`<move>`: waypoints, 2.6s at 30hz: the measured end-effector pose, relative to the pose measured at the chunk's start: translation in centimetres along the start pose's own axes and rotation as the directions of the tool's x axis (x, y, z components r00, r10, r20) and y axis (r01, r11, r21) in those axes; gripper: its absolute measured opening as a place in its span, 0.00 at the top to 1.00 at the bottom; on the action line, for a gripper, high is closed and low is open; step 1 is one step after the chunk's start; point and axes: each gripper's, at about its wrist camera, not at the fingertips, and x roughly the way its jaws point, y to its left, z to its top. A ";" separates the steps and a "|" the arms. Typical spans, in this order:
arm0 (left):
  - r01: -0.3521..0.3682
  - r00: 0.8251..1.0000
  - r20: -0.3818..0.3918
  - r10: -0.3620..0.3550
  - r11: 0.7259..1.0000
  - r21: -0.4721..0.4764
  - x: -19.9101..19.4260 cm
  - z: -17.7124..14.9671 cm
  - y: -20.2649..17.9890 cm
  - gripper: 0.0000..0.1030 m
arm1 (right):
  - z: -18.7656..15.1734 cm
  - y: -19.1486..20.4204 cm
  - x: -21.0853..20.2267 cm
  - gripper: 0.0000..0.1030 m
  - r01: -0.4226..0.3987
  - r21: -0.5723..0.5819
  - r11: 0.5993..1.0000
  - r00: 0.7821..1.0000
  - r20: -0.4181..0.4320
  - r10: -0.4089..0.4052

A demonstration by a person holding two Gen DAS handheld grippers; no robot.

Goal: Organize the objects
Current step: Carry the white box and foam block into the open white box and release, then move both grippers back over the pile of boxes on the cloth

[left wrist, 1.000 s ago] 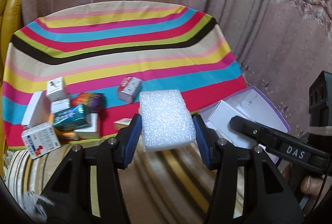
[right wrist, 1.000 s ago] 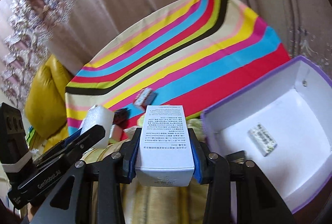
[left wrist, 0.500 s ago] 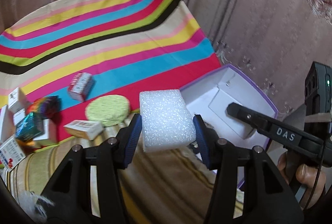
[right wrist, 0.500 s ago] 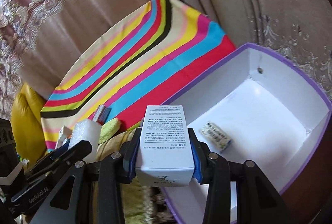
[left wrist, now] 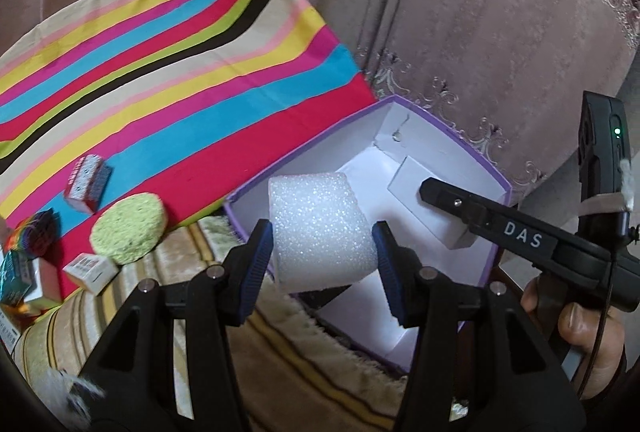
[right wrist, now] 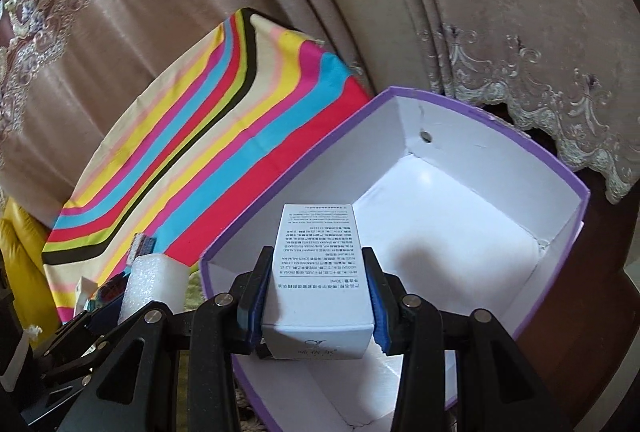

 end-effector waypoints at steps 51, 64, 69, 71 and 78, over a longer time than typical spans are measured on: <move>-0.174 0.957 0.105 0.270 0.825 -0.538 -12.7 -8.6 16.0 0.21 | -3.6 13.6 1.4 0.28 -0.110 -0.335 0.936 0.989 -0.128 0.070; -0.216 0.933 0.068 0.354 0.699 -0.681 -15.9 -13.7 20.5 0.21 | -5.5 17.9 2.5 0.27 -0.205 -0.461 0.863 0.970 -0.217 0.114; -0.254 0.916 0.040 0.398 0.656 -0.711 -16.6 -14.6 22.3 0.21 | -6.7 19.8 3.1 0.27 -0.253 -0.516 0.818 0.956 -0.262 0.131; -0.261 0.911 0.031 0.411 0.634 -0.728 -16.9 -15.0 23.3 0.21 | -7.2 20.6 3.3 0.27 -0.278 -0.533 0.799 0.948 -0.285 0.140; -0.293 0.916 -0.034 0.401 0.606 -0.740 -16.5 -15.6 26.6 0.20 | -8.0 22.7 4.8 0.27 -0.343 -0.559 0.755 0.921 -0.359 0.153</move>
